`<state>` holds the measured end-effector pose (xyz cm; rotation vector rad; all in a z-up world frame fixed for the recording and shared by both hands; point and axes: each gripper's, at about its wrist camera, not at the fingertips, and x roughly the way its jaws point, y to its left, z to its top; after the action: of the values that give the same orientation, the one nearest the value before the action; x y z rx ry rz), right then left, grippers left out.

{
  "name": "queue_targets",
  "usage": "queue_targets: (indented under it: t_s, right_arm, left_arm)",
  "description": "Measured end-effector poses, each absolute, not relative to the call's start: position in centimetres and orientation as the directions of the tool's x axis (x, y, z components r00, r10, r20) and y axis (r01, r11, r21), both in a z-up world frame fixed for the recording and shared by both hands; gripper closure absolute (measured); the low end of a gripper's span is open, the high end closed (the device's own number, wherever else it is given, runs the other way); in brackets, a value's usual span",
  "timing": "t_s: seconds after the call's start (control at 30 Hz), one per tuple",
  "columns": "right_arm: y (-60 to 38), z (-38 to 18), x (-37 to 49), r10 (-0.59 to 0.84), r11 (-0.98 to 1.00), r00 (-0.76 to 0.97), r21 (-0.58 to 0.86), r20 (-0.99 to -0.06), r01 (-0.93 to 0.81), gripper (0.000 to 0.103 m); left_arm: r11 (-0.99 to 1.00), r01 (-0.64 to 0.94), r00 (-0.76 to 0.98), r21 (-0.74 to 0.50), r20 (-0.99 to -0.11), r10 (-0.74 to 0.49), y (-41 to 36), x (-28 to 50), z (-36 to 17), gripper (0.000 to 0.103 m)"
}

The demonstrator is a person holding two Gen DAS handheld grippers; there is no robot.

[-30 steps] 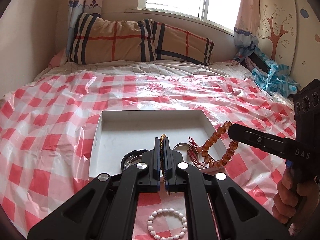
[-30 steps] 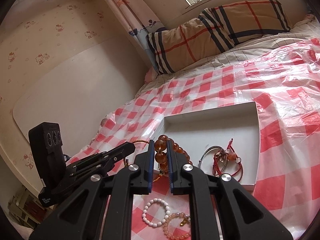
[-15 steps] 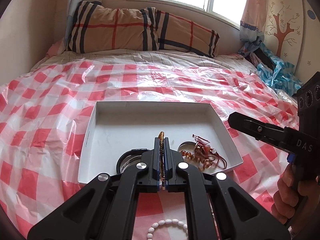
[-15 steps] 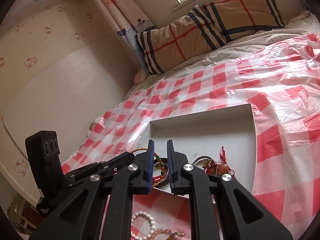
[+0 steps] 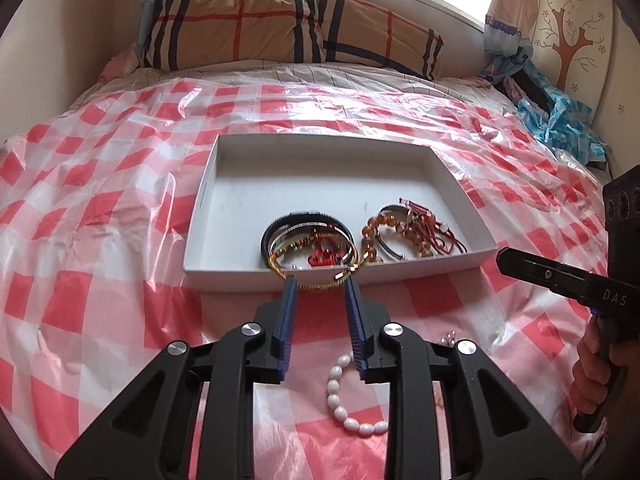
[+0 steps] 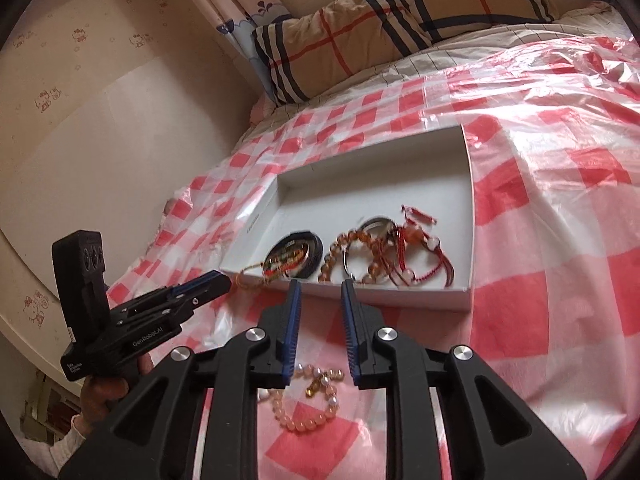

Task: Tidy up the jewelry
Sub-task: 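Lower both held bracelets into the box and open both tools, then withdraw both tools from the box over the white and peach bracelets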

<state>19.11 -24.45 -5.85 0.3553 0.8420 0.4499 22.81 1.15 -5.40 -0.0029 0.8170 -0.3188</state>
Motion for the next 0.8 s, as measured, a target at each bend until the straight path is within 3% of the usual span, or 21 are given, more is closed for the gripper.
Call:
queue_targets:
  t_s: [0.13, 0.33, 0.53, 0.8]
  right_arm:
    - [-23.1, -7.4, 17.8, 0.487, 0.873, 0.514, 0.417, -0.706, -0.254, 0.076]
    - [-21.4, -9.2, 16.8, 0.449, 0.892, 0.448, 0.356, -0.773, -0.279, 0.07]
    - [-21.0, -10.3, 16.7, 0.426, 0.902, 0.436, 0.337, -0.793, -0.269, 0.07]
    - [-21.0, -10.5, 16.7, 0.434, 0.899, 0.435, 0.347, -0.789, -0.267, 0.069]
  left_arm:
    - [0.946, 0.296, 0.599, -0.133, -0.746, -0.293, 1.2, 21.5, -6.7, 0.067]
    - [0.949, 0.284, 0.582, -0.133, -0.763, -0.281, 1.8, 20.9, -7.1, 0.065]
    - [0.971, 0.24, 0.608, -0.022, -0.776, -0.167, 0.9, 23.9, -7.3, 0.063]
    - [0.984, 0.179, 0.672, 0.006, -0.731, -0.118, 0.4, 27.3, -5.2, 0.063]
